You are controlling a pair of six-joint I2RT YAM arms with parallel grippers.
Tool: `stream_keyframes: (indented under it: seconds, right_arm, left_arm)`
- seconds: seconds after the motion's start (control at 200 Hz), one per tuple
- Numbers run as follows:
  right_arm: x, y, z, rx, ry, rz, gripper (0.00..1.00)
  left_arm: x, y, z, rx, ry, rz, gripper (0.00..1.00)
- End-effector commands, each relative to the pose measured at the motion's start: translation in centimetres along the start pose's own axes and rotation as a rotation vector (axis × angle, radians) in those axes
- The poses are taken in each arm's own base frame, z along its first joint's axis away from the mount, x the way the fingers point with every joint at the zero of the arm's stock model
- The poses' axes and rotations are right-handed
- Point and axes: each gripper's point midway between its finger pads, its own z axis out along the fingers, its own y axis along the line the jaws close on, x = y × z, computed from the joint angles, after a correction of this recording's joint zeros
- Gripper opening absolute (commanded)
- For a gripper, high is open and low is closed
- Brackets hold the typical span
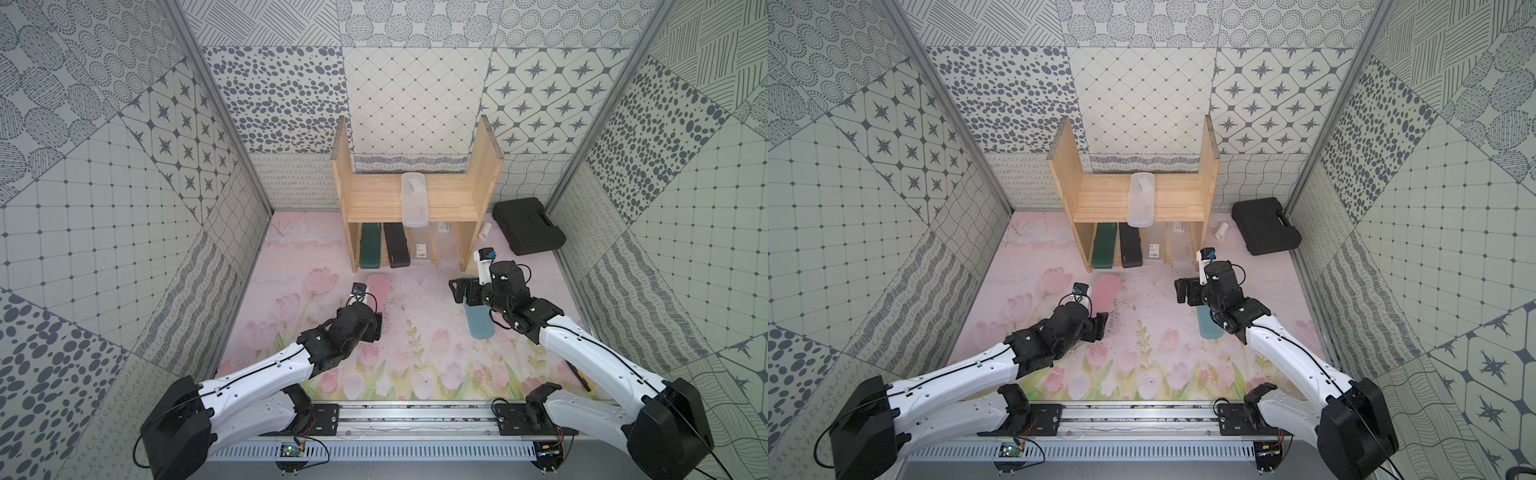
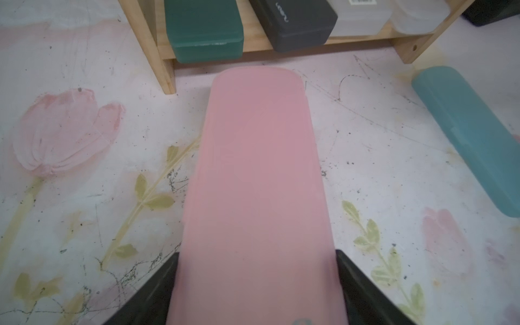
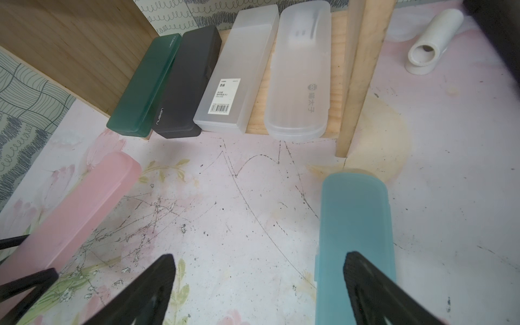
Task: Remove the pencil cases from the shelf
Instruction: Place the pencil case at the center of the board.
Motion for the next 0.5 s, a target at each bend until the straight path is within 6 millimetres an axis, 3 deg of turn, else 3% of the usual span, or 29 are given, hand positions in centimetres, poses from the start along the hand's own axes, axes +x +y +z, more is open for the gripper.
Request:
stream_keyframes:
  seconds: [0.0, 0.495]
  right_arm:
    - [-0.6, 0.3, 0.5, -0.008, -0.023, -0.013, 0.98]
    - [-0.7, 0.5, 0.8, -0.017, -0.016, -0.011, 0.98]
  left_arm:
    - [-2.2, 0.1, 1.3, -0.037, -0.191, -0.149, 0.65]
    - [1.0, 2.2, 4.1, -0.143, -0.221, -0.177, 0.67]
